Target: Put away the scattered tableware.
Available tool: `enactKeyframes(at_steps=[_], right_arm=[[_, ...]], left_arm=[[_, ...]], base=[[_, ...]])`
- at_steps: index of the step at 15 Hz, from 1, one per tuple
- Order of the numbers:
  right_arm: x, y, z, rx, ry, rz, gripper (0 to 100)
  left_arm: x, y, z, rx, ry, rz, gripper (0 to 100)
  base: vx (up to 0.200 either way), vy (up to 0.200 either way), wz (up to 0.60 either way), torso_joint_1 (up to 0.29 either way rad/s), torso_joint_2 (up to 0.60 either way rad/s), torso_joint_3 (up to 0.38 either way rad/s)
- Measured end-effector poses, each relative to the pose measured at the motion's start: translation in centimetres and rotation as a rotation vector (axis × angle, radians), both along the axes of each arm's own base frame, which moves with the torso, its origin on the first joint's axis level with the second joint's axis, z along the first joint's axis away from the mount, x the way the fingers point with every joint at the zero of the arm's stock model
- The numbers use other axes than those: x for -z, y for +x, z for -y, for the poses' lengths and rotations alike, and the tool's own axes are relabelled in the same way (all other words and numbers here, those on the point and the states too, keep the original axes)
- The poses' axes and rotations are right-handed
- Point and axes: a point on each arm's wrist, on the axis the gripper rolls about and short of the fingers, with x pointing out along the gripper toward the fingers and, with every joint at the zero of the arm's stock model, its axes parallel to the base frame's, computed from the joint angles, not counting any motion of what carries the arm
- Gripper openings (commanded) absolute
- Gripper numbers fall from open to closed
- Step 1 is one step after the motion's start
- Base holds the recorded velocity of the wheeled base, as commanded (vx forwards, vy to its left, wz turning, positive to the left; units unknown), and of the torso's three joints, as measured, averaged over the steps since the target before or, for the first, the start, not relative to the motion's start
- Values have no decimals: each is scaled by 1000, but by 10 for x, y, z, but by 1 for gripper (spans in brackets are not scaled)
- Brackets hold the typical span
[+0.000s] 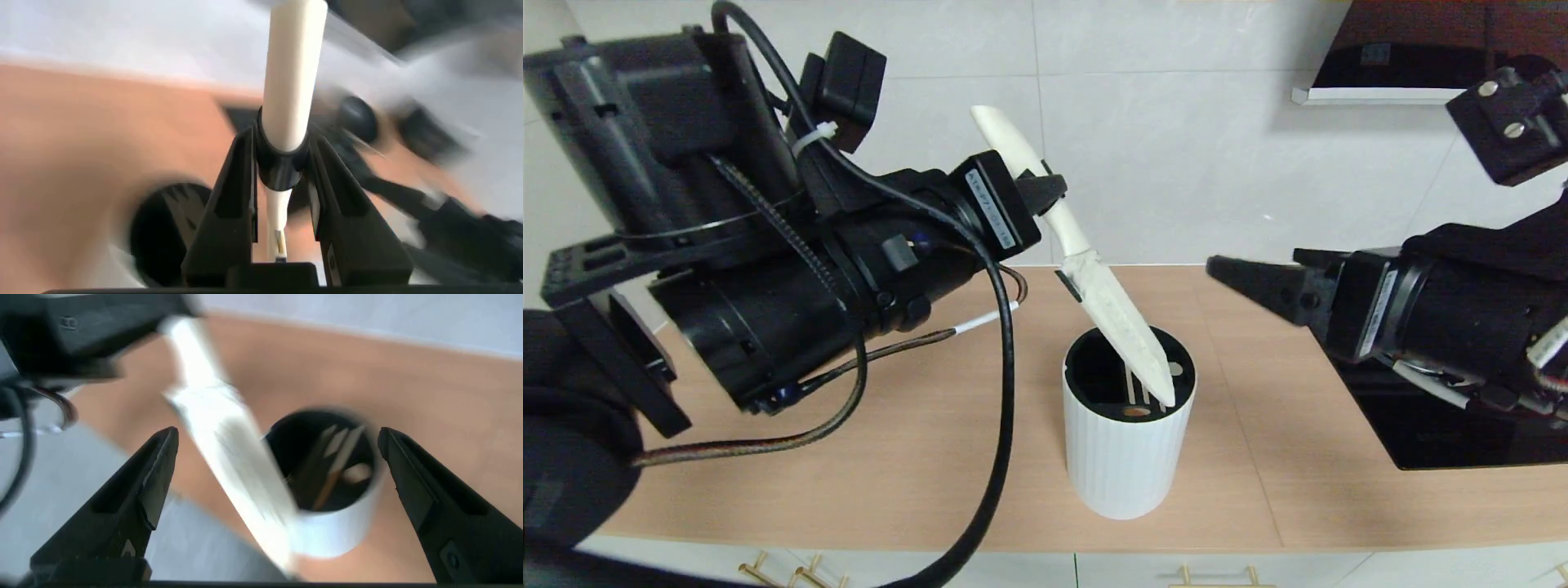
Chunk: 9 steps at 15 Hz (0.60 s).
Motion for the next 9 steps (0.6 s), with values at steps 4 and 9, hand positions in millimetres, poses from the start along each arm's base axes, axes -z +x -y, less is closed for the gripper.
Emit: enactKeyframes(at_steps=[4,9], right_arm=[[-7,11,19,76,17,18,100],[-7,15,23,104,19,19,100]], left_arm=[[-25,-15,5,-143,336,109,0],[-56,-2,40,-402,280,131,0]], base=[[0,0,0,0,0,0],[0,0,0,0,0,0]])
